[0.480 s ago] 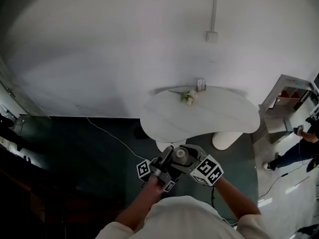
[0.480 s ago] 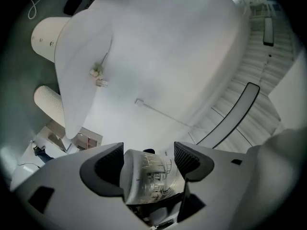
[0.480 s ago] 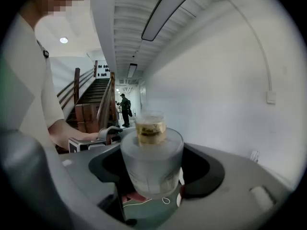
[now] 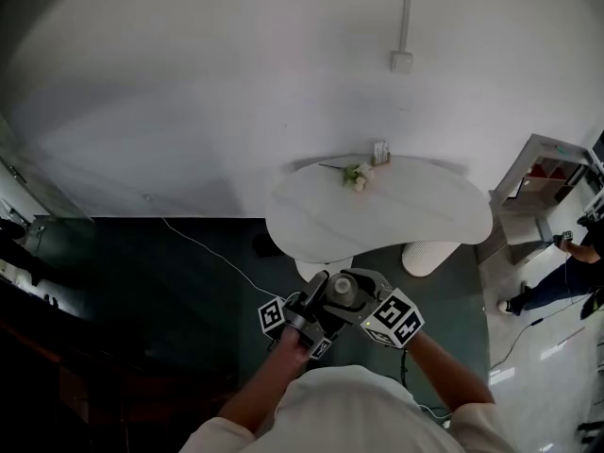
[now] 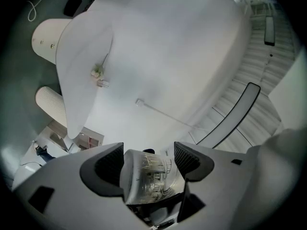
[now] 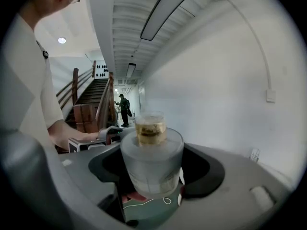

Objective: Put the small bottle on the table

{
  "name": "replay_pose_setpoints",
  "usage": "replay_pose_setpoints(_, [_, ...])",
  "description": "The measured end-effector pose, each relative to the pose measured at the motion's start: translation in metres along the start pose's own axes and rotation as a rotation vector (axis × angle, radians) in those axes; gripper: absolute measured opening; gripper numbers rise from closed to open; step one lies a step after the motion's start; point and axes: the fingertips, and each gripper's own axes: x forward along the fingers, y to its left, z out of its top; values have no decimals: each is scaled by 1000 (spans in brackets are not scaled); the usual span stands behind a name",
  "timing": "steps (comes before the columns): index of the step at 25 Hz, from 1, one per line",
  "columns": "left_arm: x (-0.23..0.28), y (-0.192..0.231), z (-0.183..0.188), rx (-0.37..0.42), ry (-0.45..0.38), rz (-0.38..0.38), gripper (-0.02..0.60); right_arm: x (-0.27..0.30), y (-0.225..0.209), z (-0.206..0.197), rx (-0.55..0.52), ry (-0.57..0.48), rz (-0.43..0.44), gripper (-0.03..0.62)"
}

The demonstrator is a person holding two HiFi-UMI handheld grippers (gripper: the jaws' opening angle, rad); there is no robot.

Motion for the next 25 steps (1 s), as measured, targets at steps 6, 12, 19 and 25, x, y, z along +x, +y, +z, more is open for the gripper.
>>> replay_pose_setpoints(6, [-8, -12, 9, -14, -1, 6, 316, 16, 8, 0, 13, 2, -12, 350])
replay_pose_setpoints(12, [-19, -22, 19, -34, 1, 15, 315, 32, 16, -1, 27, 1, -29, 350])
replay_pose_setpoints(19, [-29, -32, 31, -58, 11, 26, 314, 50, 22, -2, 43, -6, -48, 350])
replay_pose_setpoints(25, [-37, -35, 40, -66, 6, 33, 314, 62, 22, -4, 54, 6, -45, 350])
